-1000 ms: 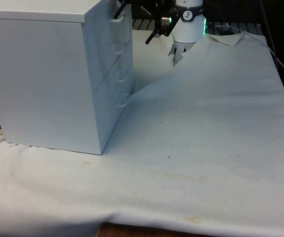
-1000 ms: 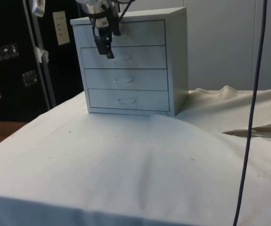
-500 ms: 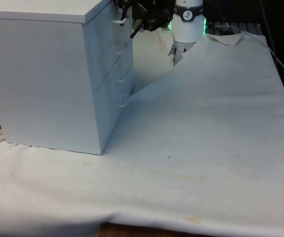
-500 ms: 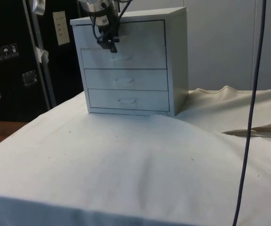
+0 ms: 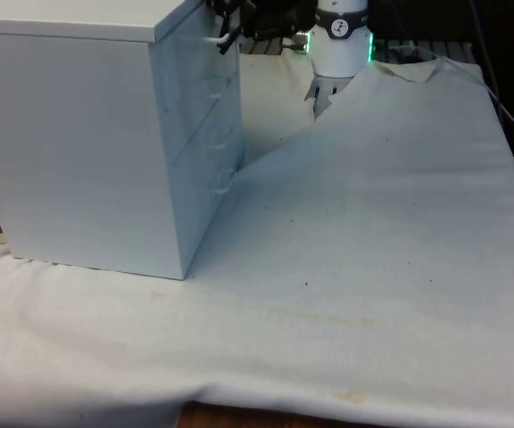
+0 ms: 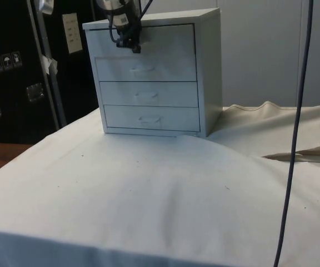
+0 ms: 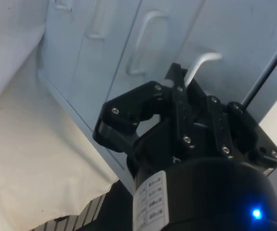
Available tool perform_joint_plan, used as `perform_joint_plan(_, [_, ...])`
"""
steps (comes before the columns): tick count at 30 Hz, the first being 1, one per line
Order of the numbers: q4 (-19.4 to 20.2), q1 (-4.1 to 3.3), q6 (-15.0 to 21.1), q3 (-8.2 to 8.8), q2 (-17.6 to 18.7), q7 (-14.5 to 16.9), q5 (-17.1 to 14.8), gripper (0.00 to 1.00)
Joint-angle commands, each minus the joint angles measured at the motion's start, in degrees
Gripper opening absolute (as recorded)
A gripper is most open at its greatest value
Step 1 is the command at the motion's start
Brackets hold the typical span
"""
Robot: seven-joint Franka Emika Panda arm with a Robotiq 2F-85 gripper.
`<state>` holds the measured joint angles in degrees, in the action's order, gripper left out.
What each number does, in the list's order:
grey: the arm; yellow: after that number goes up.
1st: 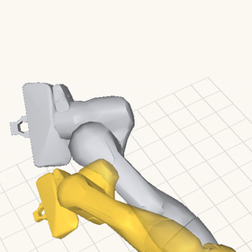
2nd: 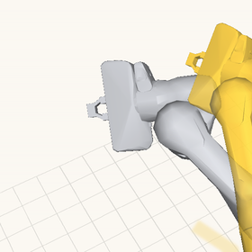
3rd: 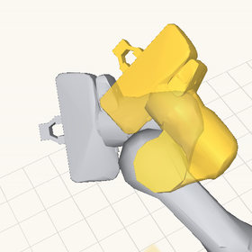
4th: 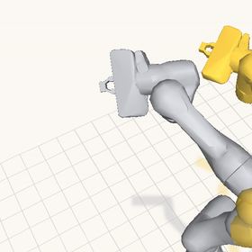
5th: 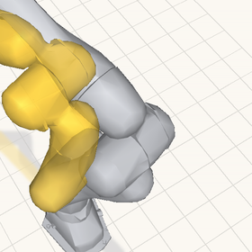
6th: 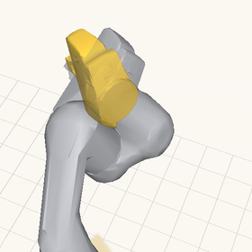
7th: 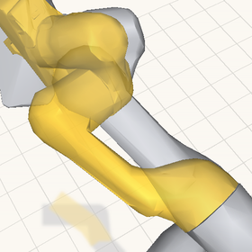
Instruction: Open the drawer, then close it.
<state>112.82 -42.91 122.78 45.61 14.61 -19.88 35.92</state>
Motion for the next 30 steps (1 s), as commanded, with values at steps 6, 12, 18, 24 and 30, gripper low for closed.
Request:
perform_joint_plan(6, [-0.1,0.06,0.0,0.06,-0.1,0.0,0.0,0.00])
perform_joint_plan(12, [-2.1,-0.46,-1.9,-0.46,0.6,-0.3,-1.1,0.00])
perform_joint_plan(18, [-1.4,-0.34,-1.1,-0.29,-0.1,-0.2,-0.8,0.00])
perform_joint_plan(24, [-0.1,0.00,-0.2,0.06,0.0,-0.1,0.0,0.00])
perform_joint_plan(30, [-0.2,0.00,-0.3,0.06,0.0,-0.1,0.0,0.00])
